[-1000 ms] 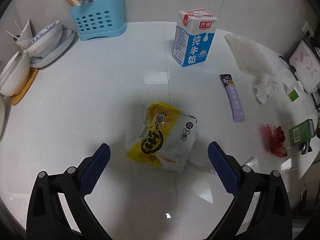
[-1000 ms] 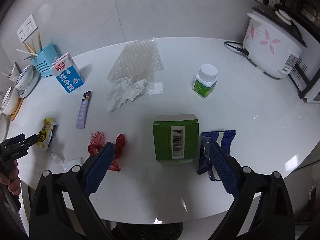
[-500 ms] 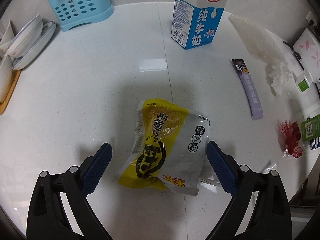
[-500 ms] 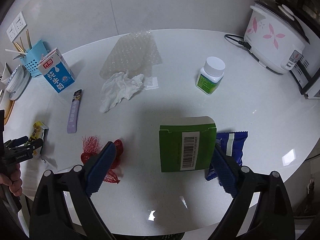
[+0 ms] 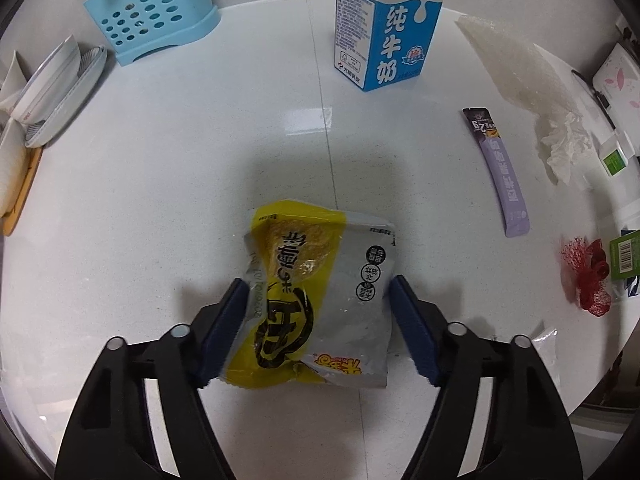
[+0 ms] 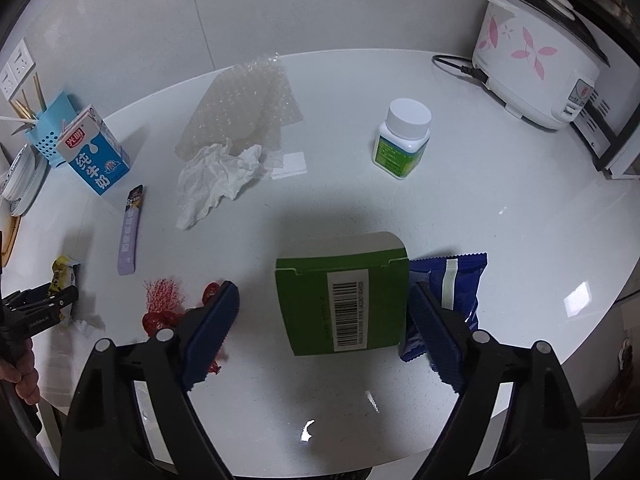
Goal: Collect trash
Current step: 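Grasp the yellow snack wrapper with the left tool while the right tool grasps the green box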
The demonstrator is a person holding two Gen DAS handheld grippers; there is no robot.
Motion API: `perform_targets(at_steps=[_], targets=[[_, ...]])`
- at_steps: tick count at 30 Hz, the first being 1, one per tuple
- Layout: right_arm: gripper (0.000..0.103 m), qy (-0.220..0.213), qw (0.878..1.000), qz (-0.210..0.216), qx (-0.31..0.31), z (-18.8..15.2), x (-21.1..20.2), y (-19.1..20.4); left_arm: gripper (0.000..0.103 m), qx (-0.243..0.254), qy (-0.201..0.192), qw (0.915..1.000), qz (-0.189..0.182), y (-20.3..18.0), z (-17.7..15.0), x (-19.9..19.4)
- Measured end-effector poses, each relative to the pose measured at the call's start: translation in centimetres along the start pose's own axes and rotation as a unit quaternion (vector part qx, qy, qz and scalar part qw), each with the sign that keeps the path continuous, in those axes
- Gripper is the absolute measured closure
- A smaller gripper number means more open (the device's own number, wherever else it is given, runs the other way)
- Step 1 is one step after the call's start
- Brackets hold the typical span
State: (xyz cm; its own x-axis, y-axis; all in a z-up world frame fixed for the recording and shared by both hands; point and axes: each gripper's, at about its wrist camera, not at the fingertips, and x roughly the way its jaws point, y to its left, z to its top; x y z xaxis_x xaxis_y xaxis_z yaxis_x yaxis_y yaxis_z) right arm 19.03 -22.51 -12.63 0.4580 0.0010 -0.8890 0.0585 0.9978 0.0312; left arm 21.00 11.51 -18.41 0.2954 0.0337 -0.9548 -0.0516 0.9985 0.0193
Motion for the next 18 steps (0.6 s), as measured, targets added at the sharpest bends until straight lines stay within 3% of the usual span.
perform_targets(at_steps=[4, 6, 7, 13, 18], targets=[[0.032, 0.008, 1.000, 0.000, 0.003, -0.1, 0.8, -0.1, 0.050, -0.001, 0.011, 0.9999, 0.005, -0.4, 0.1, -0.3], [0.045, 0.014, 1.000, -0.001, 0.003, -0.2, 1.3, -0.1, 0.056, -0.001, 0.011, 0.9999, 0.008, -0.6, 0.1, -0.5], [0.057, 0.019, 1.000, 0.000, 0.002, -0.2, 1.6, 0.0, 0.062, 0.000, 0.011, 0.9999, 0.009, -0.7, -0.1, -0.6], [0.058, 0.012, 1.000, 0.003, 0.001, -0.4, 1.5, 0.0, 0.088, -0.005, 0.012, 0.9999, 0.005, -0.9, -0.1, -1.1], [0.058, 0.007, 1.000, 0.004, -0.001, -0.2, 1.1, -0.2, 0.095, -0.009, 0.009, 0.9999, 0.004, -0.9, -0.5, -1.6]])
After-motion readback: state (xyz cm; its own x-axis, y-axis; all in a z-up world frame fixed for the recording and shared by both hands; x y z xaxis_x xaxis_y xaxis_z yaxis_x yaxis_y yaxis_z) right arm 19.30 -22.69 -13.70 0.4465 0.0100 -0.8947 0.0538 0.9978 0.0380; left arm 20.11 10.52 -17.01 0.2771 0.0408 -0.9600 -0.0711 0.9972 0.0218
